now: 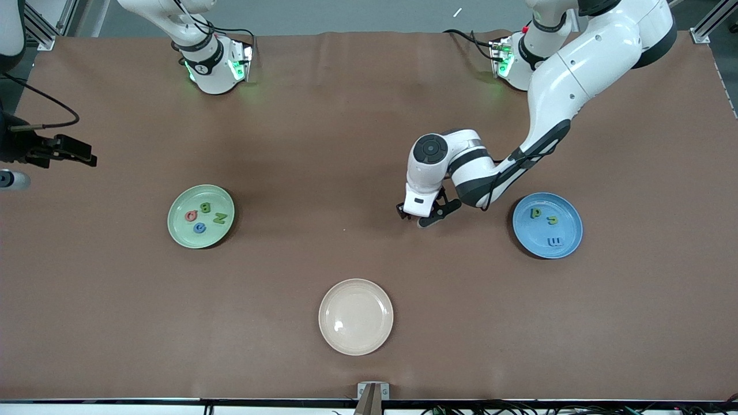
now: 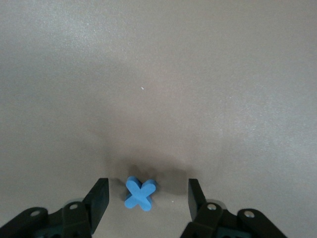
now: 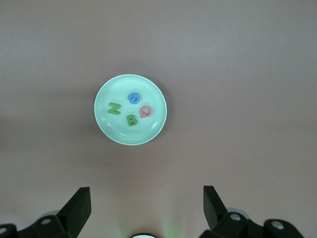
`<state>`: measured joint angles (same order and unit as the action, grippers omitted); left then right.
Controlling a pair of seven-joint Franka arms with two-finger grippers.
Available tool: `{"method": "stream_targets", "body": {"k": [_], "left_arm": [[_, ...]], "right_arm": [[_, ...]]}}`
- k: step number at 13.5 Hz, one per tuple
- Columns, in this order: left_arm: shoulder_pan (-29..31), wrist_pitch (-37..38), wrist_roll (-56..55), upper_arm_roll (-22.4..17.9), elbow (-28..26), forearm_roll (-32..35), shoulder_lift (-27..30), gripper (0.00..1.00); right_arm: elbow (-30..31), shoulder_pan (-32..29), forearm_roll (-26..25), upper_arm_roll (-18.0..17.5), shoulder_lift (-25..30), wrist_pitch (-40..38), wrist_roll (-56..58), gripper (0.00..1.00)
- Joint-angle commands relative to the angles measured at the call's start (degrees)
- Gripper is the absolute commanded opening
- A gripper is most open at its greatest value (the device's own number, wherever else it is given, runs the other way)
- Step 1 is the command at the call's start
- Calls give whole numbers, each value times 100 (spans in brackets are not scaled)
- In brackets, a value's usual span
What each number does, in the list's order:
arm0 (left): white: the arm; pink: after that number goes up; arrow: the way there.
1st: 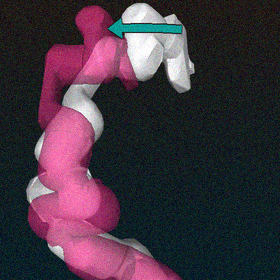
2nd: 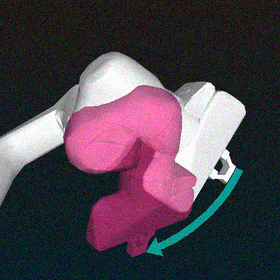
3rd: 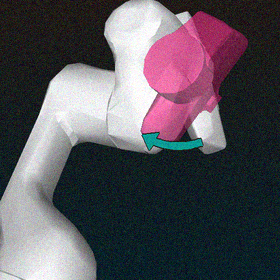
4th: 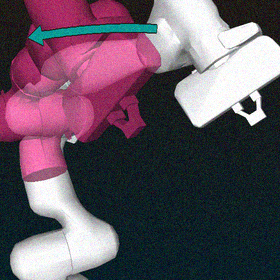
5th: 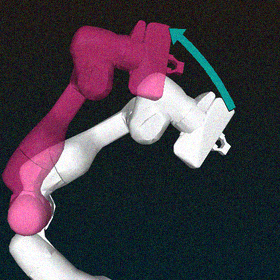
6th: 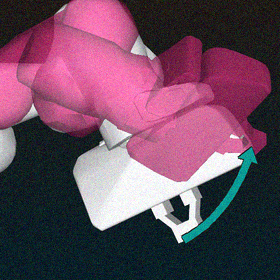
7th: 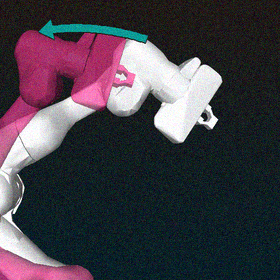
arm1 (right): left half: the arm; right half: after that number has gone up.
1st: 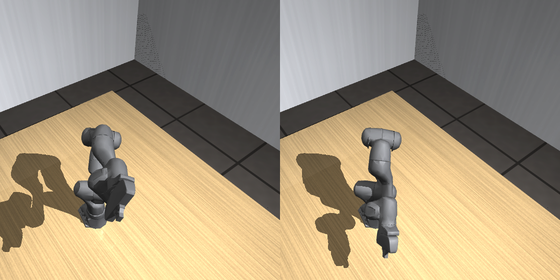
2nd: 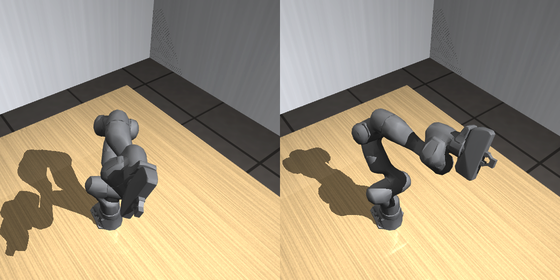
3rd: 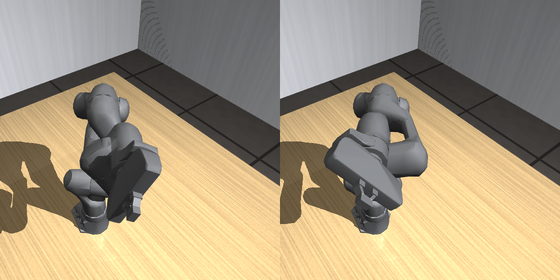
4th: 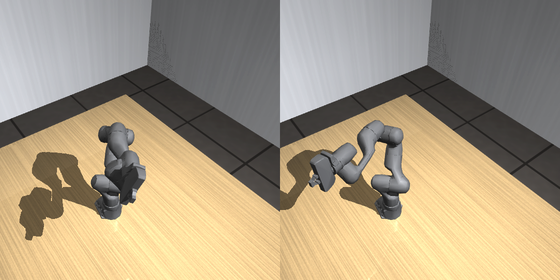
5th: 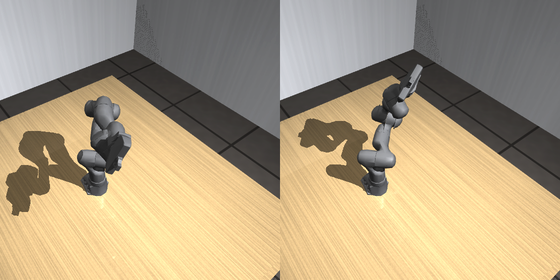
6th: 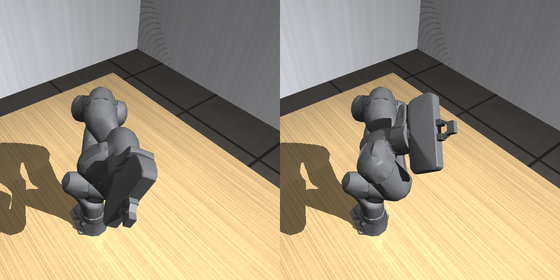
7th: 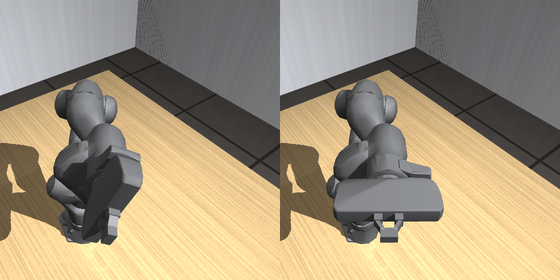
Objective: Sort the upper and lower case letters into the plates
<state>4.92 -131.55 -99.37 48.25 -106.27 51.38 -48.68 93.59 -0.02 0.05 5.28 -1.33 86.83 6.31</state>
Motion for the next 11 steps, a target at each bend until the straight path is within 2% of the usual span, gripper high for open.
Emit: {"method": "stream_targets", "body": {"k": [1, 5, 11], "left_arm": [[-70, -55, -48, -44, 80, -84, -72, 64], [-61, -55, -48, -44, 54, -84, -116, 56], [-61, -55, -13, -44, 36, -84, -107, 26]], "right_arm": [[502, 19, 30, -1, 493, 106, -95, 100], [503, 37, 21, -1, 538, 98, -95, 100], [494, 46, 12, -10, 661, 71, -86, 100]]}}
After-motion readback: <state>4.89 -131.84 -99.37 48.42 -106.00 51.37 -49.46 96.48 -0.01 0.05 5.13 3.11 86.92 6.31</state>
